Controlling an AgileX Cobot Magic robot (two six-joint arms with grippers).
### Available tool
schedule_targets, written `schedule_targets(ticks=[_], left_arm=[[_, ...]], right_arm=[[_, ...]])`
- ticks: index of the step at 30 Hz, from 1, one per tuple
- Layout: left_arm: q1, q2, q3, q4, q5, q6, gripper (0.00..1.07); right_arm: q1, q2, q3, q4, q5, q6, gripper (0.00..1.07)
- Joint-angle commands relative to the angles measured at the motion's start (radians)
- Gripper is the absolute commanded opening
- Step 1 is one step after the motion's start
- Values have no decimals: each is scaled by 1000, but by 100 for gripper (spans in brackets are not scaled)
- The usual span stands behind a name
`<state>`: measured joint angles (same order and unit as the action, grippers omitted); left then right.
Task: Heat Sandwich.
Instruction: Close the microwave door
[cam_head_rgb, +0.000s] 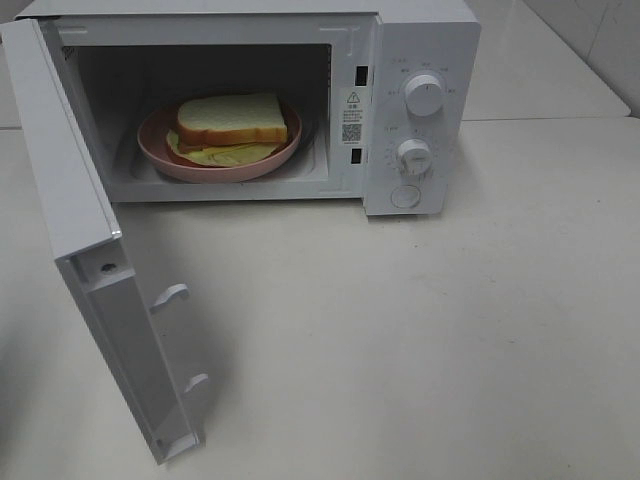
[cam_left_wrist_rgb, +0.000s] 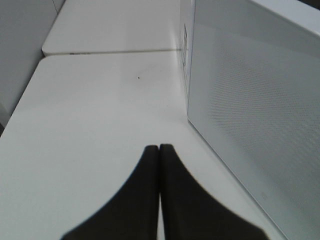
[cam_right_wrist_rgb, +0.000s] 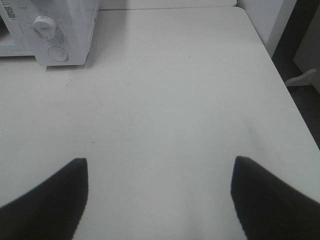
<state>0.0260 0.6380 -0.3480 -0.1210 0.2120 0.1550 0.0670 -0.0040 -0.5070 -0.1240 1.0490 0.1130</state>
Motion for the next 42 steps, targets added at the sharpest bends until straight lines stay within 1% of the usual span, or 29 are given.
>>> schedule_targets(ticks=[1,2,3,5,6,10,11,13,16,18,19,20,22,23,24,25,26,27,28,29,31,33,34,36,37,38,39,42], left_arm=[[-7,28,51,0,-188,-1,0],[-7,48,81,0,-268,-1,0],[-7,48,81,0,-268,-1,0],[-7,72,104,0,-332,-1,0],[-7,108,126,0,-404,-1,0],[-7,165,146,2,-493,-1,0],[-7,206,147,16,-550,-1,0],[-7,224,147,33,-578,-4,0],[-7,315,147,90,-691,-6,0],[-7,334,147,101,-713,-14,0],[-7,356,147,114,-738,-25,0],[-7,396,147,143,-780,-59,0],[-7,437,146,186,-816,-98,0],[-7,437,146,186,-816,-98,0],[-7,456,146,215,-835,-116,0],[-7,489,146,264,-873,-144,0],[-7,505,146,287,-893,-162,0],[-7,505,146,287,-893,-162,0],[-7,517,145,303,-913,-181,0],[-7,546,143,332,-941,-217,0],[-7,579,133,358,-956,-249,0],[-7,590,128,375,-964,-260,0],[-7,613,119,414,-981,-291,0],[-7,638,112,461,-1012,-325,0],[-7,638,112,461,-1012,-325,0],[-7,661,111,504,-1049,-354,0],[-7,674,111,517,-1064,-362,0],[-7,706,111,540,-1110,-372,0]], right_arm=[[-4,-26,1,5,-11,-4,76],[-4,-26,1,5,-11,-4,76],[-4,-26,1,5,-11,-4,76],[-4,-26,1,5,-11,-4,76],[-4,-26,1,5,-11,-4,76],[-4,-26,1,5,-11,-4,76],[-4,-26,1,5,-11,-4,76],[-4,-26,1,5,-11,-4,76],[-4,-26,1,5,-11,-5,76],[-4,-26,1,5,-11,-5,76],[-4,-26,1,5,-11,-5,76],[-4,-26,1,5,-11,-5,76],[-4,-26,1,5,-11,-5,76],[-4,-26,1,5,-11,-5,76],[-4,-26,1,5,-11,-5,76],[-4,-26,1,5,-11,-5,76],[-4,-26,1,5,-11,-5,76],[-4,-26,1,5,-11,-5,76],[-4,-26,1,5,-11,-5,76],[-4,-26,1,5,-11,-5,76],[-4,-26,1,5,-11,-5,76],[-4,-26,1,5,-11,-5,76],[-4,-26,1,5,-11,-5,76],[-4,-26,1,5,-11,-5,76],[-4,-26,1,5,-11,-5,76],[-4,-26,1,5,-11,-5,76],[-4,-26,1,5,-11,-5,76],[-4,-26,1,5,-11,-5,76]])
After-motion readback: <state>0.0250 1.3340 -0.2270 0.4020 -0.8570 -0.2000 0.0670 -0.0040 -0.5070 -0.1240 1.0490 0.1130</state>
